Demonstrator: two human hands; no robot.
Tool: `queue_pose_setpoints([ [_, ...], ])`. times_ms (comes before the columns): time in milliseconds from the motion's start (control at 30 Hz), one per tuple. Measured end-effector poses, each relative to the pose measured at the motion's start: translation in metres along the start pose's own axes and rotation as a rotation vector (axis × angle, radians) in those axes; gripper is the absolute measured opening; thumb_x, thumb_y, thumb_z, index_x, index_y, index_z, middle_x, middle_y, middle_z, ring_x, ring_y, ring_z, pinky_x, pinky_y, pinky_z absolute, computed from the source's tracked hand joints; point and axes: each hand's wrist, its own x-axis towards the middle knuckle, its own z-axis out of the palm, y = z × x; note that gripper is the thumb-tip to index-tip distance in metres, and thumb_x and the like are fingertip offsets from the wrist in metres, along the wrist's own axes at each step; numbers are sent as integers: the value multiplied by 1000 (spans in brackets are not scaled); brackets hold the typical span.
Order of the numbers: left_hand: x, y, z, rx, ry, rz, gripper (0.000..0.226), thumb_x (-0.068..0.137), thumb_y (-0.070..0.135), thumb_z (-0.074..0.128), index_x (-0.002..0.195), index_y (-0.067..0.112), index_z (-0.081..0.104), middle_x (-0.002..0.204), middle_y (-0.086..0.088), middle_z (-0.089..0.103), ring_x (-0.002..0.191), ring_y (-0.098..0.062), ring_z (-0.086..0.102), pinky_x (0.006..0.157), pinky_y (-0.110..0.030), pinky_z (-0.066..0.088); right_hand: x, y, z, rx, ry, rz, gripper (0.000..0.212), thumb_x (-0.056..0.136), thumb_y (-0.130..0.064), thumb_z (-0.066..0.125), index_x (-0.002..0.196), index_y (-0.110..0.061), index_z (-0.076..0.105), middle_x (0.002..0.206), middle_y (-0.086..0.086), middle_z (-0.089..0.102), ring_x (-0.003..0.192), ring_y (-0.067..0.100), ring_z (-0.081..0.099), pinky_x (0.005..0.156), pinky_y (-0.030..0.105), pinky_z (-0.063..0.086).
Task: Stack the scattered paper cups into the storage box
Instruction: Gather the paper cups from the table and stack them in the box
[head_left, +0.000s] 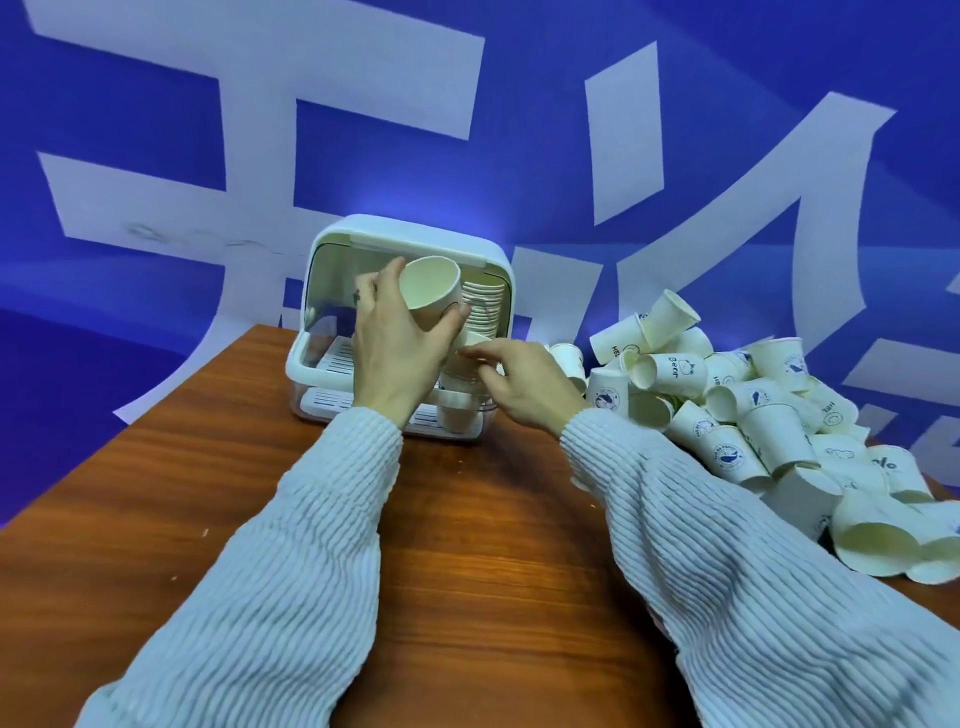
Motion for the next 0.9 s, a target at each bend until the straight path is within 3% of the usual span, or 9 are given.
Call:
queue_pose_setpoints([
  [167,14,7,19,-38,-50,73,78,85,45,78,149,17,43,138,-5,45,124,-21,49,93,-22,32,-7,7,-2,176,284,79,35,95,-18,58,127,-23,68,117,-4,74,110,18,65,96,35,50],
  [267,21,8,33,28,-148,117,70,88,46,72,148,23,45,135,-7,47,122,-25,52,97,-34,40,-13,20,-4,240,369,176,30,94,-23,58,122,-29,67,107,-8,74,105,20,64,91,39,51],
  [333,20,2,43,324,-301,153,60,90,56,61,142,29,53,132,-8,50,121,-31,52,100,-44,41,-20,30,-8,235,381,211,29,94,-24,58,120,-29,67,104,-9,73,104,20,64,90,40,50],
  [433,8,-15,53,718,-512,174,66,86,78,38,131,36,60,139,-7,53,134,-31,40,114,-55,23,-35,47,-18,225,398,269,29,94,-22,58,121,-27,67,102,-9,73,97,17,64,90,39,50],
  [500,5,-23,55,720,-539,157,77,83,84,33,141,37,51,153,-7,43,149,-31,22,119,-60,8,-48,62,-29,203,413,327,29,93,-21,57,120,-26,68,106,-9,73,96,10,60,91,35,49],
  [567,2,-23,55,699,-439,224,80,84,81,36,148,34,43,160,-9,35,154,-30,9,121,-58,3,-61,78,-41,168,396,400,29,92,-23,57,118,-25,69,113,-7,71,106,10,60,98,36,50],
  [667,-14,-5,65,529,-208,429,61,88,62,49,135,23,57,143,-9,53,144,-31,32,116,-51,27,-83,98,-55,107,322,582,32,89,-37,59,116,-22,68,115,-2,71,110,20,65,97,41,52],
  [800,-47,22,104,275,-371,445,49,90,47,56,127,17,63,130,-8,58,122,-31,52,98,-45,46,-122,104,-50,95,134,776,78,72,-78,64,124,-21,54,114,-3,59,108,23,60,95,43,49],
  [900,-62,31,137,250,-539,390,47,92,44,56,131,17,59,132,-10,56,120,-32,53,97,-45,48,-139,103,-36,225,89,862,80,68,-82,64,123,-25,50,116,-5,61,105,20,60,95,43,49],
])
